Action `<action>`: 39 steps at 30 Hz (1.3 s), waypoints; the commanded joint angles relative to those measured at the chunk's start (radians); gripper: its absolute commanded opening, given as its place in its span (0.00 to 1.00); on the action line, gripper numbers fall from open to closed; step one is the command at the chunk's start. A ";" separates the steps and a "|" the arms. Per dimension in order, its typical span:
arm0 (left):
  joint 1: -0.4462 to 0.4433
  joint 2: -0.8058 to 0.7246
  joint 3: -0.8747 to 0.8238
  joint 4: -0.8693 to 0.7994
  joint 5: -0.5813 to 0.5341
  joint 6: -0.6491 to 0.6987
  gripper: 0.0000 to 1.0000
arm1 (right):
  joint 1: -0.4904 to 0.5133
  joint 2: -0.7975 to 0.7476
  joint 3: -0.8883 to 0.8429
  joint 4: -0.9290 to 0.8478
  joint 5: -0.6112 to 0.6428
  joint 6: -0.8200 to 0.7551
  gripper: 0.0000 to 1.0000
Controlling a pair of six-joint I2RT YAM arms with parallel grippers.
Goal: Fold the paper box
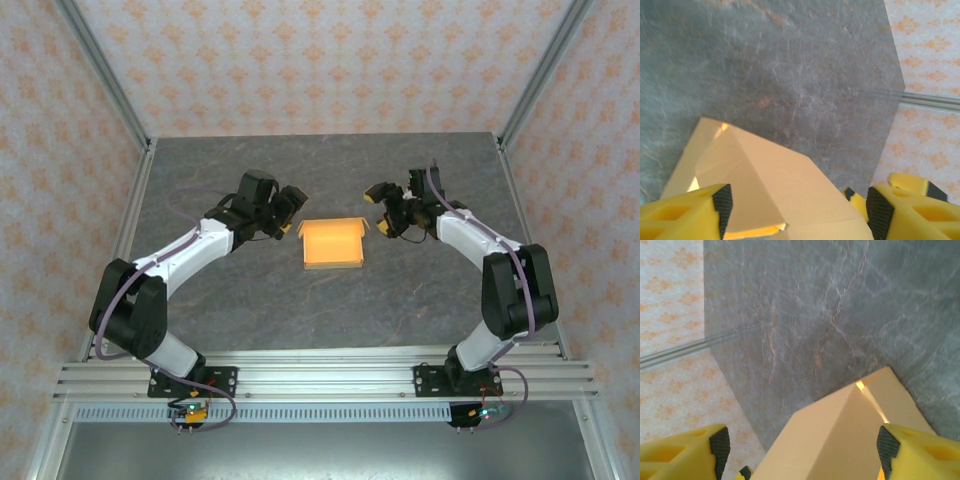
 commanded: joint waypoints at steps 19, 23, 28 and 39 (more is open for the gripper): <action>-0.097 0.060 -0.107 0.182 0.006 -0.134 0.61 | 0.083 0.025 0.001 -0.042 0.018 0.071 0.54; -0.097 0.061 -0.097 0.171 -0.002 -0.106 0.73 | 0.083 0.018 0.004 -0.086 0.040 0.031 0.54; -0.101 0.059 -0.082 0.115 -0.012 -0.064 0.79 | 0.083 0.022 0.007 -0.089 0.041 0.023 0.54; -0.168 0.051 -0.049 0.062 -0.070 -0.116 0.83 | 0.083 0.021 0.000 -0.081 0.040 0.026 0.50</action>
